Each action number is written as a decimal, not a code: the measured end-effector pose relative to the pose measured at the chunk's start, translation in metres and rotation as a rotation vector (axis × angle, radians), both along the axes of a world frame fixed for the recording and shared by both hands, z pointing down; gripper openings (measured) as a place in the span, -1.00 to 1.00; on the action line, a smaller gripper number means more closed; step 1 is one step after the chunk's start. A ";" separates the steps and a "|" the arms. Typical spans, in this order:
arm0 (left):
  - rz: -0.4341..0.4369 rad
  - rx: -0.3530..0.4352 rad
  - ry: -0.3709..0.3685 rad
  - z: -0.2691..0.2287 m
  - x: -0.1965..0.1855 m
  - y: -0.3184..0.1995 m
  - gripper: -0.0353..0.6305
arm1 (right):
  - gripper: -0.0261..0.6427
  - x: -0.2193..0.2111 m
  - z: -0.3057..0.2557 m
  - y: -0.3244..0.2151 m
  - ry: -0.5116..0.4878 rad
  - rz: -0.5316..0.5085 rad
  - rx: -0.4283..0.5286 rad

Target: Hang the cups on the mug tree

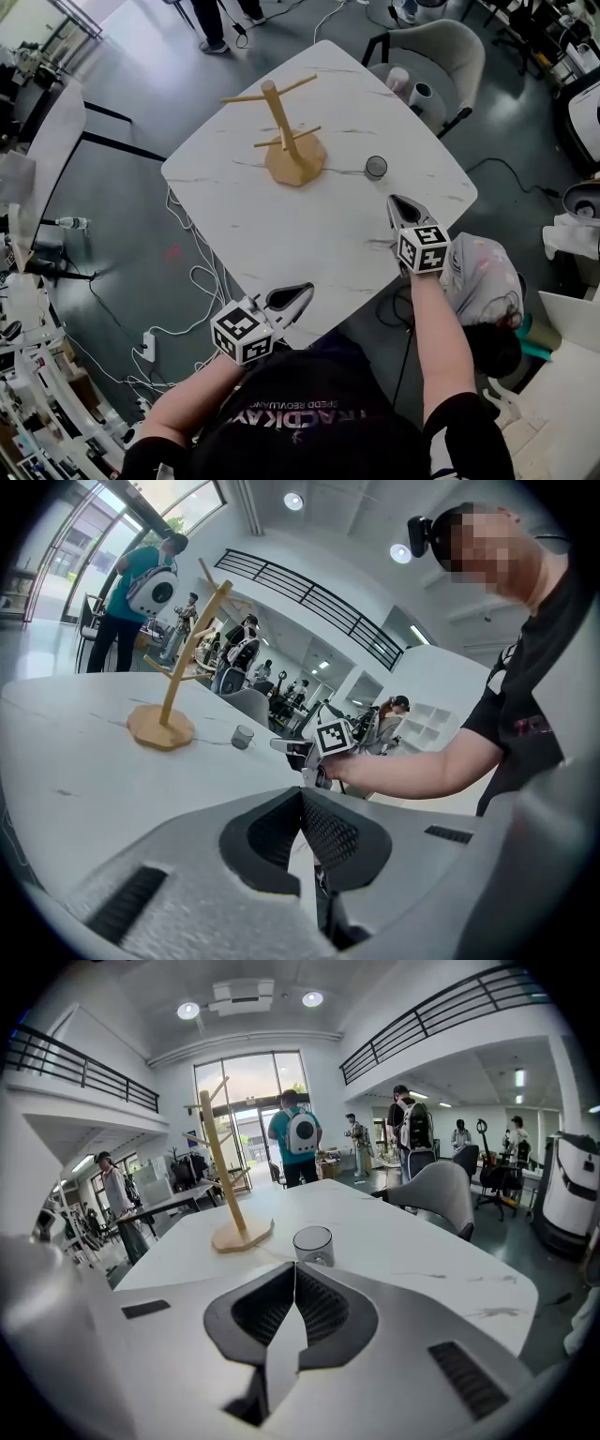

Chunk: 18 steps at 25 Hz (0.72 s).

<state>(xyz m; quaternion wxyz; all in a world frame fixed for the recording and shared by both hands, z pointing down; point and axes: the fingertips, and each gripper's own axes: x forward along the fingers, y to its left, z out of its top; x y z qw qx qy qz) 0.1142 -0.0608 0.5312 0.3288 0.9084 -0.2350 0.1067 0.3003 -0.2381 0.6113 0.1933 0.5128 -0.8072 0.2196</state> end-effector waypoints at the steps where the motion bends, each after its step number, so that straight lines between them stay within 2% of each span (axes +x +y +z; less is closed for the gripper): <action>1: 0.004 0.001 -0.002 0.001 0.002 -0.001 -0.90 | -0.89 0.001 0.003 -0.003 0.017 -0.006 -0.005; 11: 0.007 -0.001 -0.005 0.002 0.016 -0.007 -0.90 | -0.87 0.005 0.032 -0.028 0.106 -0.058 -0.039; 12: 0.003 -0.002 -0.003 0.002 0.016 -0.007 -0.90 | -0.86 0.005 0.035 -0.031 0.106 -0.062 -0.048; 14: -0.004 -0.003 -0.001 0.001 0.016 -0.007 -0.90 | -0.67 0.005 0.039 -0.035 0.102 -0.067 -0.064; 18: -0.023 -0.014 -0.004 0.003 0.010 -0.006 -0.90 | -0.67 0.004 0.046 -0.040 0.114 -0.079 -0.076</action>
